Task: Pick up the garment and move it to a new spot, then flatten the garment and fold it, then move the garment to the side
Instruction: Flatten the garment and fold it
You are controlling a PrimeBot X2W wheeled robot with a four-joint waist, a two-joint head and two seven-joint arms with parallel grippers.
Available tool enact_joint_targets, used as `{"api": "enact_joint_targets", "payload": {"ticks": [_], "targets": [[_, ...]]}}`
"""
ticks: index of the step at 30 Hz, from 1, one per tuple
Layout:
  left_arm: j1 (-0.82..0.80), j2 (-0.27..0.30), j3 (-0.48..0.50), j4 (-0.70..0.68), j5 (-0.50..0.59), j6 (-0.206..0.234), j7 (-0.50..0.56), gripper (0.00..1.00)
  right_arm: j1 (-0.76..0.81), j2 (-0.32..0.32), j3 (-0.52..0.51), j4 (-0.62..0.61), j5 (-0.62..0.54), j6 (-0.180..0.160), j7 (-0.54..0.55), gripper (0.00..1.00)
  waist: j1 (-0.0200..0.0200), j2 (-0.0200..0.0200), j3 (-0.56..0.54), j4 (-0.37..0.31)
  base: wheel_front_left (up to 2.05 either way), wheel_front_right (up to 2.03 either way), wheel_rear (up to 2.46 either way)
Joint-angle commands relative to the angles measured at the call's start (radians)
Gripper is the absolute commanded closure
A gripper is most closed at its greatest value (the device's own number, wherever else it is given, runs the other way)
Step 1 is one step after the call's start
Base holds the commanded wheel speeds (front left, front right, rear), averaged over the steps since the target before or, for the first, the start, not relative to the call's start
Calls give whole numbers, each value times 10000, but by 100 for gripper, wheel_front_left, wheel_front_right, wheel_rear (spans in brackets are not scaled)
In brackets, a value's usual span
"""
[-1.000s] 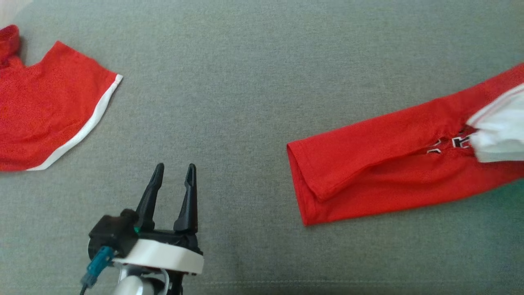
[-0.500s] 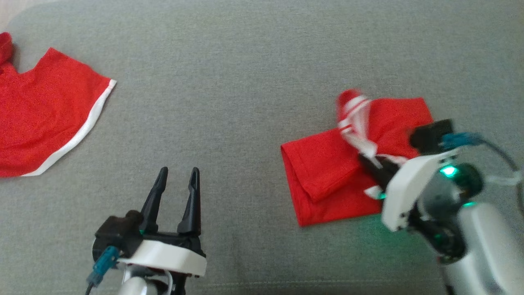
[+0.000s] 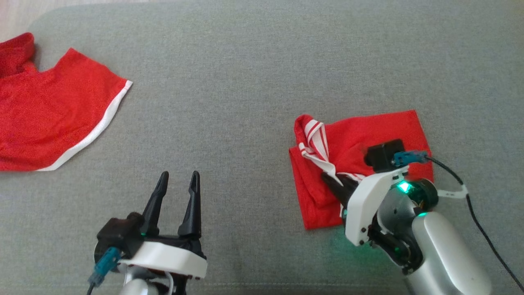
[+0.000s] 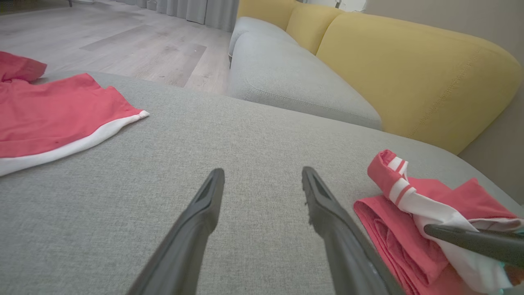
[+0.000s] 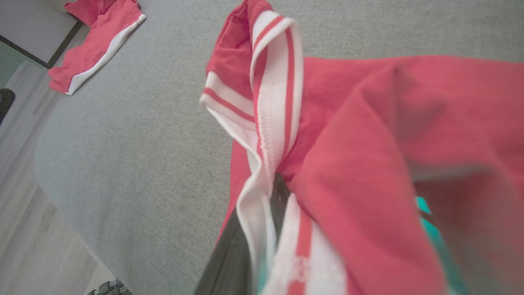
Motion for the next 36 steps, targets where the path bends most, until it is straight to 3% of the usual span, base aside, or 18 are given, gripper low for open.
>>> {"api": "enact_joint_targets", "payload": {"ticks": [1,12,13,14,15,20,24,32,36], "targets": [[-26,-45,232,-241,-103,79,-122,0,-260,53,333,-365,-67,-7,-109,100,0,0,-51,-15,0,0,0],[39,-45,317,-149,-15,45,-122,0,-80,-113,860,-592,95,-7,-164,100,0,0,-132,-272,0,0,0],[37,-45,326,-130,-7,39,-122,0,-70,-104,903,-572,75,-7,-166,93,0,0,-140,-284,0,0,0],[40,-45,336,-112,-1,35,-122,0,-63,-113,1006,-558,66,-7,-142,62,0,0,-150,-294,0,0,0],[47,-45,347,-94,1,32,-122,0,-53,-128,1123,-570,93,-7,-142,3,0,0,-167,-303,0,0,0],[135,-45,452,54,33,-19,-122,0,193,-112,1449,-994,638,-7,-453,0,0,0,-430,-299,0,0,0],[187,-45,683,64,102,-31,-122,0,629,-86,1069,-1760,838,-7,-1153,0,0,0,-722,-262,0,0,0],[544,-45,981,22,117,-31,-122,0,1947,-118,-891,-3220,584,-7,-2947,0,0,0,-1371,-267,0,0,0],[804,-45,983,11,30,29,-122,0,2625,-493,-2282,-2976,-780,-7,-4325,0,0,0,-1770,-244,0,0,0]]}}
